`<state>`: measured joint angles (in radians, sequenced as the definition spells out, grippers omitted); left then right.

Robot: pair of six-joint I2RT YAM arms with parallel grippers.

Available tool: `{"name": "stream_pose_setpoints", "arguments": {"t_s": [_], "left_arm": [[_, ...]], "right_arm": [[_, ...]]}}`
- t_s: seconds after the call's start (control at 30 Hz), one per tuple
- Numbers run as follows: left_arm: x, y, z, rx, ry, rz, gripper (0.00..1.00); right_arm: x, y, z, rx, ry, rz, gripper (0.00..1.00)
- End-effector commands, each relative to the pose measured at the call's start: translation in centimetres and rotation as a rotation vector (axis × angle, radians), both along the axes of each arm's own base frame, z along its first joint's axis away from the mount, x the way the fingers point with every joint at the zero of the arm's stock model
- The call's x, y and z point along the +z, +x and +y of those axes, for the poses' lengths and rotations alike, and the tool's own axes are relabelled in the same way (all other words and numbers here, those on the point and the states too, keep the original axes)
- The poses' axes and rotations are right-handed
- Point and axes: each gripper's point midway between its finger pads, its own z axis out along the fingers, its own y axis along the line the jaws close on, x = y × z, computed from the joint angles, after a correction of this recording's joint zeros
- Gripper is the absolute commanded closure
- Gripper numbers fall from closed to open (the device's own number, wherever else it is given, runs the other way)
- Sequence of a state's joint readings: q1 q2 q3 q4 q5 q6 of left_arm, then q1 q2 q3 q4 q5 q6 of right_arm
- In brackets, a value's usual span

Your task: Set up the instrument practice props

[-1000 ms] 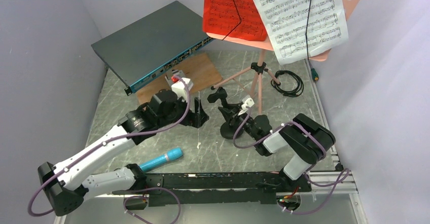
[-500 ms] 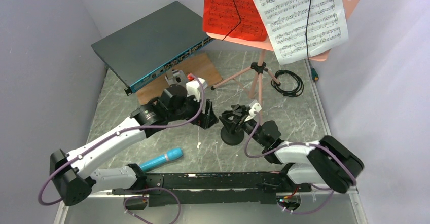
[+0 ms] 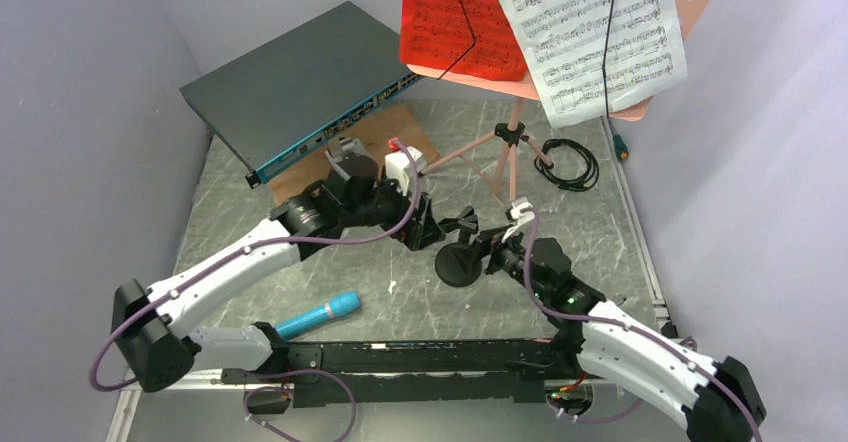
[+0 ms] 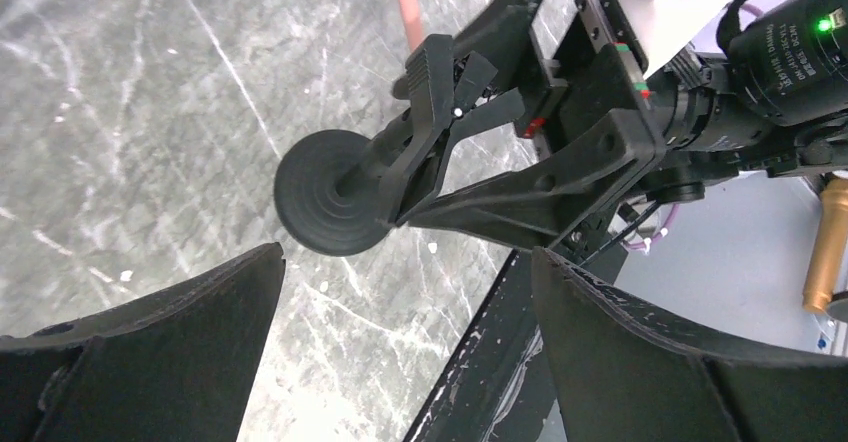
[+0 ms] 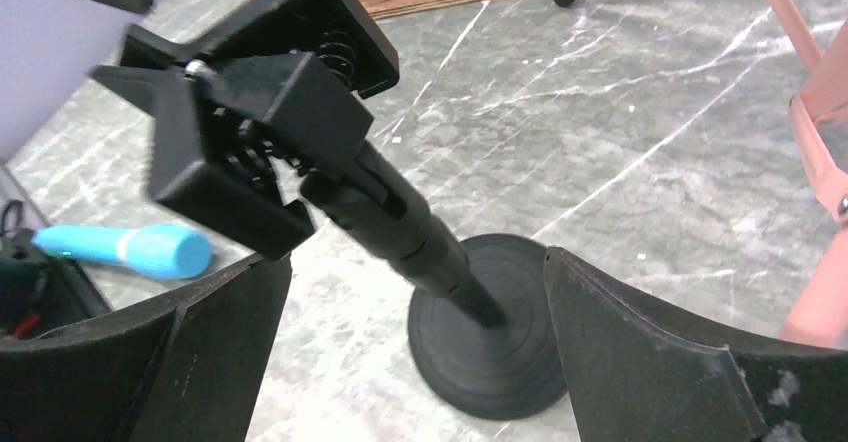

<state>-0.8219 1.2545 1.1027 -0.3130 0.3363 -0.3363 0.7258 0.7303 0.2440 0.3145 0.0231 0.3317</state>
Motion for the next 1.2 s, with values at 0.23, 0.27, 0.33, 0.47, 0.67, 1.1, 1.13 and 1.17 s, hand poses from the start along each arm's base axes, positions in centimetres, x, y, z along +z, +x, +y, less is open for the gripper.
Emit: {"name": "stream_pose_setpoints", "arguments": {"t_s": [0.23,0.27,0.33,0.47,0.67,1.1,1.13,1.17], "left_arm": [[10.6,-0.1,8.7,0.283,-0.045,-0.270,0.00],[11.1,-0.3,9.4,0.298,-0.047,-0.286,0.01],[11.6,-0.3,11.0,0.357,-0.040,-0.312,0.01],[12.2,-0.5,13.7,0.456,-0.031,-0.327,0.01],[13.2,-2.5,16.8,0.523,-0.093,-0.331,0.01],[14.7,-8.8,25.3,0.644,-0.220,-0.326,0.01],[14.6,-9.2,25.7,0.649,-0.224,-0.322,0.01],[14.5,-9.5,26.1,0.653,-0.228,-0.319,0.01]], "right_arm": [[8.2,-5.6,0.3,0.165,0.084,0.019,0.00],[9.4,-6.0,0.4,0.195,0.081,-0.016,0.00],[11.8,-7.0,0.8,0.266,0.071,-0.075,0.00],[16.0,-8.4,2.2,0.408,0.062,-0.182,0.00],[20.0,-8.2,6.6,0.607,-0.010,-0.320,0.00],[7.0,-6.6,20.6,1.004,-0.456,-0.422,0.02],[5.6,-6.4,21.2,1.019,-0.487,-0.407,0.04],[4.1,-6.2,21.7,1.037,-0.506,-0.388,0.05]]}}
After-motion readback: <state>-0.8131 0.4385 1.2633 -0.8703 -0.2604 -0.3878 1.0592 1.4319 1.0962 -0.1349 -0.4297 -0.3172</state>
